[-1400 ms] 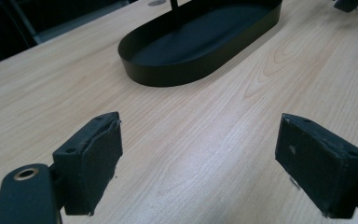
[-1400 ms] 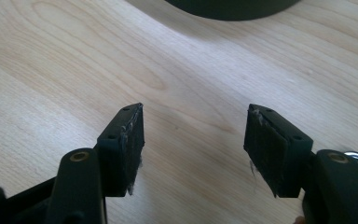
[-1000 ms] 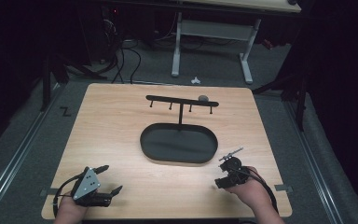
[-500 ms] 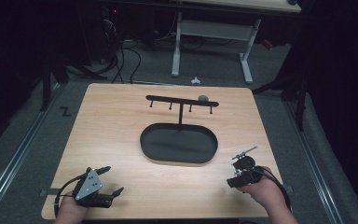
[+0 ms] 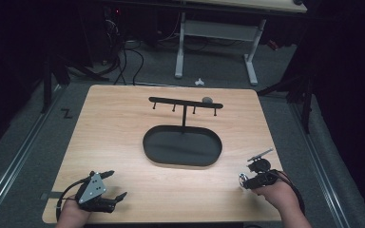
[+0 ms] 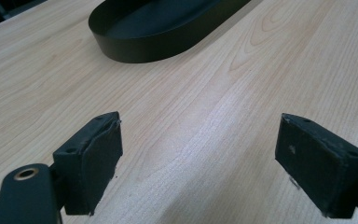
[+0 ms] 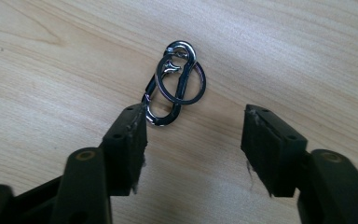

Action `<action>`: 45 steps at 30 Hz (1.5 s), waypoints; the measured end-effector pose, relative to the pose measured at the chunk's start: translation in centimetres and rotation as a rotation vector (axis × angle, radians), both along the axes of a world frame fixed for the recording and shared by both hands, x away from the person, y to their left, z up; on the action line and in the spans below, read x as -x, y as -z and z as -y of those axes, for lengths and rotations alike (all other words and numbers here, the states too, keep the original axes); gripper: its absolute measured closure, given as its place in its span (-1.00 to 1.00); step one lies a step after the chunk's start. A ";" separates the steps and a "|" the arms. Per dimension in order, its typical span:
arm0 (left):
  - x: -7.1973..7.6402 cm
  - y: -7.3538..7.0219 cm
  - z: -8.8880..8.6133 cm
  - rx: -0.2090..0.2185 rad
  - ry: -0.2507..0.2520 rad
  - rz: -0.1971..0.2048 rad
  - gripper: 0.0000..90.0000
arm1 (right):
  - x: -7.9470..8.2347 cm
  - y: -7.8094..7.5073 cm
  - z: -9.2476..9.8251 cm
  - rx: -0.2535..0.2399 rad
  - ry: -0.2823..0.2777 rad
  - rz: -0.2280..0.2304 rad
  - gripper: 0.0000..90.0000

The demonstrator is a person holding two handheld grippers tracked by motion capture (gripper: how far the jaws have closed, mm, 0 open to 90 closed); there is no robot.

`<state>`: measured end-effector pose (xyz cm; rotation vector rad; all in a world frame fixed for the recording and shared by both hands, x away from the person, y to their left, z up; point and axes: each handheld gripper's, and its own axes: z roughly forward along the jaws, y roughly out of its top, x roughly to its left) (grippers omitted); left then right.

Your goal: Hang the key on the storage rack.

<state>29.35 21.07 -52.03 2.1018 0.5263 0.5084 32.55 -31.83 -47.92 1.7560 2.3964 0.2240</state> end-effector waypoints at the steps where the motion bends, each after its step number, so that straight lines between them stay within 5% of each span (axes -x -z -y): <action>1: 0.0 0.0 0.0 -0.001 0.001 -0.001 -0.66 | 0.0 0.1 0.0 -0.003 0.000 -0.002 -0.03; 12: 0.0 0.1 0.1 -0.009 0.009 -0.005 -0.66 | -1.1 0.8 -0.6 -0.012 -0.009 0.011 -0.07; 17: 0.1 0.1 0.1 -0.014 0.014 -0.005 -0.66 | -1.2 0.9 -1.0 0.003 -0.023 -0.016 0.42; 23: 0.1 0.1 0.2 -0.016 0.018 -0.007 -0.66 | -1.0 0.3 -1.1 -0.017 -0.025 0.013 0.66; 31: 0.1 0.2 0.4 -0.028 0.026 -0.015 -0.66 | -1.1 0.5 -1.3 -0.027 -0.036 0.019 0.66; 45: 0.1 0.3 0.4 -0.033 0.032 -0.018 -0.66 | -1.8 0.0 -1.9 0.016 -0.043 0.082 0.24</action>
